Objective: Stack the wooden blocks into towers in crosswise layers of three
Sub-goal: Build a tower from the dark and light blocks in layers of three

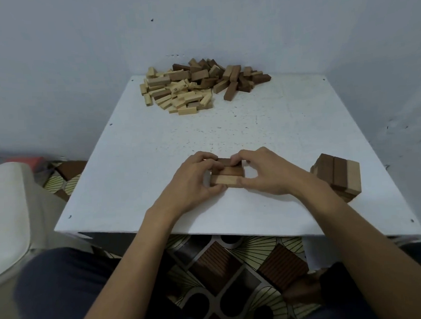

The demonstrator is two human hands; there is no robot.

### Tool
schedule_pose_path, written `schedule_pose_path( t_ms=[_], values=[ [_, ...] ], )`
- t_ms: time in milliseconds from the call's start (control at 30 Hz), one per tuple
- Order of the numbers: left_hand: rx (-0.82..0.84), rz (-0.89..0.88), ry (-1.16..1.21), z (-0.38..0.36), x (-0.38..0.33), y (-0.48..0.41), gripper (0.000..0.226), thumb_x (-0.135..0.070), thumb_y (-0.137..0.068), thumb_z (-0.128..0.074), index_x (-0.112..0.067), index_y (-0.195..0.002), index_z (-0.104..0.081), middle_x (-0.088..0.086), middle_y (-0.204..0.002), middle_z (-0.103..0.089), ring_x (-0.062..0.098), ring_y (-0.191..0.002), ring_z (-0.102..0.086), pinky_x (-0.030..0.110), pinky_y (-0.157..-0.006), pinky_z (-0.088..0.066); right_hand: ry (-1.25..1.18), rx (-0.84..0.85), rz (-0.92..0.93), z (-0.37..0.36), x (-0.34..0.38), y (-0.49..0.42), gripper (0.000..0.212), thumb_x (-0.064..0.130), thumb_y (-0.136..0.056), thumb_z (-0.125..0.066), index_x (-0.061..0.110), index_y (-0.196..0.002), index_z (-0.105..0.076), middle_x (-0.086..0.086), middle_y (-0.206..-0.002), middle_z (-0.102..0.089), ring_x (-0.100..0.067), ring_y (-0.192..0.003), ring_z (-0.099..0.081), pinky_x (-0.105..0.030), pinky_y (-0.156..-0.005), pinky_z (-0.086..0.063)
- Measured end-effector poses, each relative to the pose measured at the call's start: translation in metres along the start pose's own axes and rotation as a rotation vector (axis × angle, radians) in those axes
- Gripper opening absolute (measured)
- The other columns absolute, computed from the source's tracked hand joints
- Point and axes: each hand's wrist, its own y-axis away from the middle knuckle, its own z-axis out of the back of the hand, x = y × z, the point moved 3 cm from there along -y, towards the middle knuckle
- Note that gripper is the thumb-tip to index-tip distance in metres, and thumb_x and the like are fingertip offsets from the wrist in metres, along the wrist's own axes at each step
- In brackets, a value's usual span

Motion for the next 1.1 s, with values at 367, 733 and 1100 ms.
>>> schedule_pose_path(
  t_ms=[367,733,1100],
  values=[
    [-0.049,0.127,-0.284,-0.005,0.004,0.021,0.097,-0.075,-0.078,-0.028,-0.014,-0.154,-0.029,0.006,-0.161,-0.025,0.025,-0.148,-0.017,0.037,-0.117,-0.011,0.212,-0.227,-0.088,-0.038,0.010,0.046,0.089,0.072,-0.090,-0.011,0.017,-0.158,0.003,0.001,-0.166,0.008,-0.017,-0.151,0.017,-0.035,-0.124,0.000],
    [0.150,0.155,-0.508,-0.023,-0.002,0.022,0.095,-0.065,-0.080,0.013,-0.011,-0.157,0.005,0.008,-0.165,0.013,0.026,-0.151,0.019,0.040,-0.119,0.014,0.461,-0.163,-0.138,-0.054,0.011,0.032,0.096,0.069,-0.083,0.014,0.006,-0.155,0.013,-0.011,-0.163,0.021,-0.032,-0.147,0.028,-0.042,-0.123,0.009],
    [0.136,0.167,-0.496,-0.028,-0.005,0.024,0.093,-0.063,-0.081,0.015,-0.008,-0.157,0.008,0.007,-0.165,0.012,0.028,-0.151,0.018,0.041,-0.118,0.015,0.411,-0.123,-0.155,-0.055,0.007,0.029,0.100,0.070,-0.077,0.021,0.009,-0.155,0.014,-0.007,-0.163,0.021,-0.030,-0.146,0.030,-0.040,-0.121,0.013]
  ],
)
